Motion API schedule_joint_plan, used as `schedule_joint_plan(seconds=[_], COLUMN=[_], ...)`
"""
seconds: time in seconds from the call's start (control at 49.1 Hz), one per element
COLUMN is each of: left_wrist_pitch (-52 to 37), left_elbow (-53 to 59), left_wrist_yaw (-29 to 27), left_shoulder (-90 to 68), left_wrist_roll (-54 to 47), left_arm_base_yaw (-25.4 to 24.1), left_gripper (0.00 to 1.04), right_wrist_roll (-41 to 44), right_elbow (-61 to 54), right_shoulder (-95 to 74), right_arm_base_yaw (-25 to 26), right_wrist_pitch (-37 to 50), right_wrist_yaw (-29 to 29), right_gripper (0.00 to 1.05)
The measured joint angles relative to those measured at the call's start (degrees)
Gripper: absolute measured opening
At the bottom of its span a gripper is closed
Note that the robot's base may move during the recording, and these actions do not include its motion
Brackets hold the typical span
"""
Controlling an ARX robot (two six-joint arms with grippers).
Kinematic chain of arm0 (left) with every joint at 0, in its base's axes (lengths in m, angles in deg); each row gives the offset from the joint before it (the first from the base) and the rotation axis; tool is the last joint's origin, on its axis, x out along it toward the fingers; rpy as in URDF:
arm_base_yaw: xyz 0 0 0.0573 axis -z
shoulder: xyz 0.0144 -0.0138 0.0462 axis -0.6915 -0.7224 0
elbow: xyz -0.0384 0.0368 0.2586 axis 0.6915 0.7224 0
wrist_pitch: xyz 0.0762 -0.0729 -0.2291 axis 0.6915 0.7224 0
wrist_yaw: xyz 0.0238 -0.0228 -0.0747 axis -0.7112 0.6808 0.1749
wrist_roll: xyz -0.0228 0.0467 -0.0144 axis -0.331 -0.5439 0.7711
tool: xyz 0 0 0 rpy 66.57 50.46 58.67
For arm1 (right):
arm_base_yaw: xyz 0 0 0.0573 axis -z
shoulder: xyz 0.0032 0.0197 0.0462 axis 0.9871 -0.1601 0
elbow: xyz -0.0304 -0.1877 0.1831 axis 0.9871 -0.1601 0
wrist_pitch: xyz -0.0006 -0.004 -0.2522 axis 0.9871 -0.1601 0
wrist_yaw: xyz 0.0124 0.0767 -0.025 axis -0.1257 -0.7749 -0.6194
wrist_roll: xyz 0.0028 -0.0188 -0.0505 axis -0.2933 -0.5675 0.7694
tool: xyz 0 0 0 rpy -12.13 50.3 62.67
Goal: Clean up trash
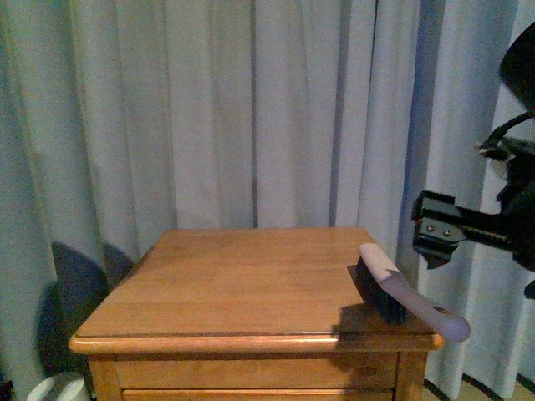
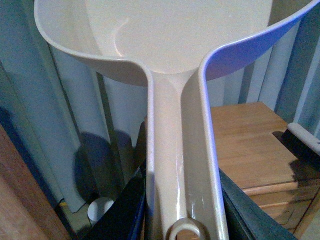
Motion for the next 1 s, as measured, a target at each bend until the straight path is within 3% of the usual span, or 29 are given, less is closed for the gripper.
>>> schedule_joint_plan(seconds=[0.732,0.997], left_wrist_pitch=[0.0,0.0], left_elbow=[0.0,0.0], left_wrist_yaw=[0.0,0.0], left_shoulder=[0.0,0.0], left_wrist_roll=[0.0,0.0], left_arm_base_yaw=[0.0,0.0], left_gripper=[0.28,0.28], right_wrist_roll=[0.5,0.5], right_elbow=[8.5,8.4], right_shoulder=[-16.1,-16.0], right_arm_base_yaw=[-4.0,-3.7], right_wrist_pitch=[-0.7,-0.2], right_wrist_yaw=[0.0,-0.4], right_gripper=[0.97,0.55])
